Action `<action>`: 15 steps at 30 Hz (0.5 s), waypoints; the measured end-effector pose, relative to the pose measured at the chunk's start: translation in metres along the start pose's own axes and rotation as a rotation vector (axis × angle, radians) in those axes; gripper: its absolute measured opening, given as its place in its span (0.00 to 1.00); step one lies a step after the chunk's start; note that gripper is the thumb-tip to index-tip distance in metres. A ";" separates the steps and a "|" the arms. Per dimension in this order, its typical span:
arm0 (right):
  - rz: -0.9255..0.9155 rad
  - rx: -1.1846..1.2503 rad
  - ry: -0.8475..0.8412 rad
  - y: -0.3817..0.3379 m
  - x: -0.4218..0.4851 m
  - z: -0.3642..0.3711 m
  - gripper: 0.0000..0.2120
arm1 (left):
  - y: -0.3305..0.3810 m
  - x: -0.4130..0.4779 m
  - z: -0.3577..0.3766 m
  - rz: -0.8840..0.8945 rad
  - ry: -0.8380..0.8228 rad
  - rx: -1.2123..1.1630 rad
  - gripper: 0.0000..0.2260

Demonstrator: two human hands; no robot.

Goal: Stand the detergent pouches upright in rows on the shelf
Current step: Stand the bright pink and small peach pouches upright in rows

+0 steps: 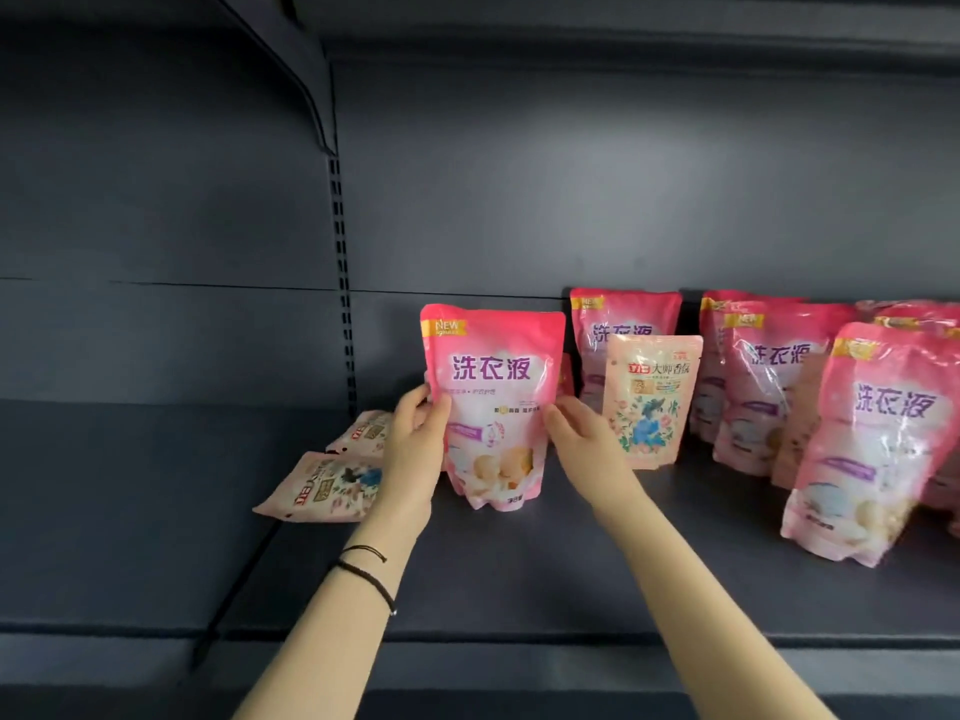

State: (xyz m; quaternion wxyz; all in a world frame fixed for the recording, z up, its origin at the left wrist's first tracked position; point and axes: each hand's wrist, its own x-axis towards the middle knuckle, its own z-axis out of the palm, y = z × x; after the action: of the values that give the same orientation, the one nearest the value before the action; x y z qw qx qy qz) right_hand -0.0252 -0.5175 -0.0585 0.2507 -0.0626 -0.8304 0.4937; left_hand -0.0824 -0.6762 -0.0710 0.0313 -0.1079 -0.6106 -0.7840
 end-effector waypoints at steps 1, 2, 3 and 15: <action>0.031 0.089 0.037 0.001 -0.002 0.006 0.14 | -0.003 0.001 0.003 -0.008 0.016 -0.056 0.08; 0.052 0.156 0.072 0.000 -0.004 0.011 0.13 | -0.004 0.001 0.005 -0.001 0.039 -0.087 0.06; 0.069 0.207 0.103 0.000 -0.004 0.014 0.13 | -0.006 0.001 0.007 0.011 0.061 -0.102 0.05; 0.049 0.096 0.355 0.020 -0.001 -0.032 0.12 | -0.011 -0.014 0.054 0.117 0.052 -0.058 0.09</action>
State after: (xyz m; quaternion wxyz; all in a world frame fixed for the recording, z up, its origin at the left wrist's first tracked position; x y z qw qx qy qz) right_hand -0.0116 -0.4823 -0.0639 0.3837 -0.1568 -0.7470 0.5199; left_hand -0.0632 -0.6221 -0.0719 0.0899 -0.1239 -0.5791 -0.8008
